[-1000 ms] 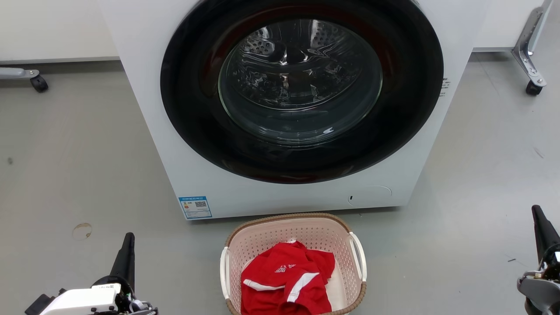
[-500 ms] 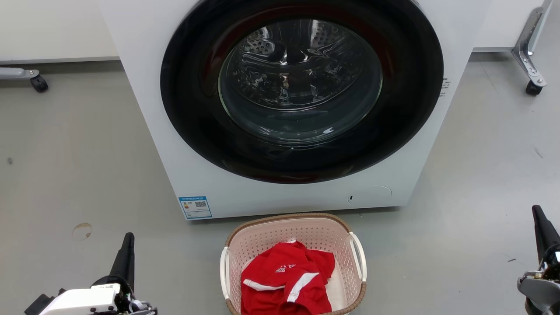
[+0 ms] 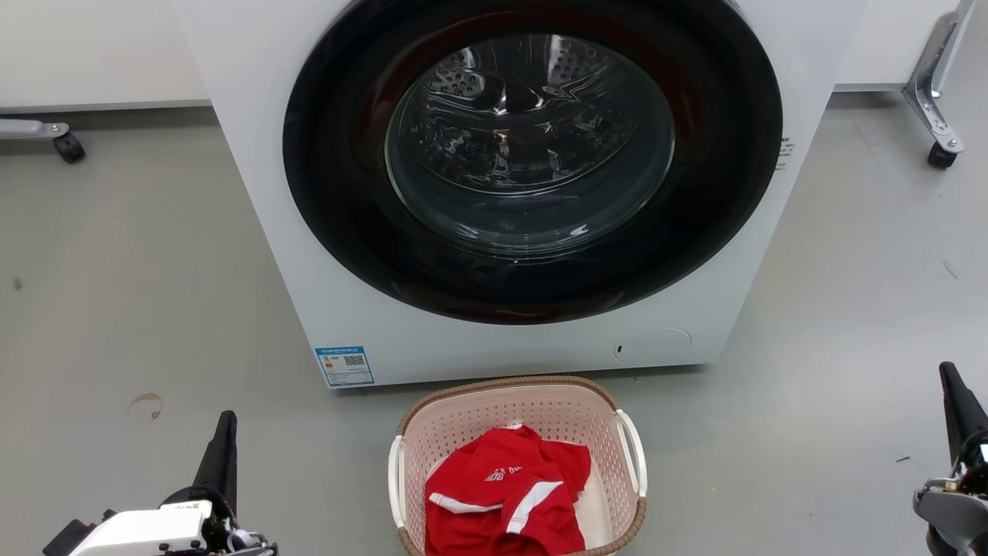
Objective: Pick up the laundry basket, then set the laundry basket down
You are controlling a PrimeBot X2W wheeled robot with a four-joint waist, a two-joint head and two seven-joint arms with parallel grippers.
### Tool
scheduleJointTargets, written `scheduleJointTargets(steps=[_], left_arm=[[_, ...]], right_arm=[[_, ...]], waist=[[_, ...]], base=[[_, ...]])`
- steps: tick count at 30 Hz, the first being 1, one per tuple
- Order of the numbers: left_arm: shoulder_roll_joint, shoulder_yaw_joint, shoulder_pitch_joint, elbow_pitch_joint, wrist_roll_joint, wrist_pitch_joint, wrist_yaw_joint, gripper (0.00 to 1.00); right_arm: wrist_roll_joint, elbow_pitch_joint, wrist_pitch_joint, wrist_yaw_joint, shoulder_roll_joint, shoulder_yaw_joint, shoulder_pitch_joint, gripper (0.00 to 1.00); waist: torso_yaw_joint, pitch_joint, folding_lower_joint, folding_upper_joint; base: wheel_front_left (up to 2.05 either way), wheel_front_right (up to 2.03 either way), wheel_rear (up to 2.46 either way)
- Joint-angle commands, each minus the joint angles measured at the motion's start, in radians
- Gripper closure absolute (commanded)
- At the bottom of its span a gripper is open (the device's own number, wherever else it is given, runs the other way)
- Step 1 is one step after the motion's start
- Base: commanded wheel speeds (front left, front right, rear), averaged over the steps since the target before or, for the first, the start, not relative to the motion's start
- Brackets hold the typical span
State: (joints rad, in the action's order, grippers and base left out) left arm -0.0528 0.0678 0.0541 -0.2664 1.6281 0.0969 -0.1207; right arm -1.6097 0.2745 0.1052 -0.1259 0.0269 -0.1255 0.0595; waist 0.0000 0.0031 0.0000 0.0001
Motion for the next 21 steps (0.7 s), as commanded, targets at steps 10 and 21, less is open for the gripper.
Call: scheduleJointTargets(steps=[10,21], left_arm=[[-0.006,0.034,0.053,0.022,-0.01,0.007,-0.01,1.0],[-0.005,0.036,0.053,0.022,-0.011,0.008,-0.01,1.0]], right_arm=[[0.0,-0.03,0.007,-0.005,0.025,0.013,0.048,1.0],[0.0,-0.03,0.007,-0.005,0.025,0.012,0.048,1.0]], waist=[[0.0,0.0,0.0,-0.0001],[0.0,0.0,0.0,-0.0001]], base=[[0.0,0.0,0.0],[0.0,0.0,0.0]])
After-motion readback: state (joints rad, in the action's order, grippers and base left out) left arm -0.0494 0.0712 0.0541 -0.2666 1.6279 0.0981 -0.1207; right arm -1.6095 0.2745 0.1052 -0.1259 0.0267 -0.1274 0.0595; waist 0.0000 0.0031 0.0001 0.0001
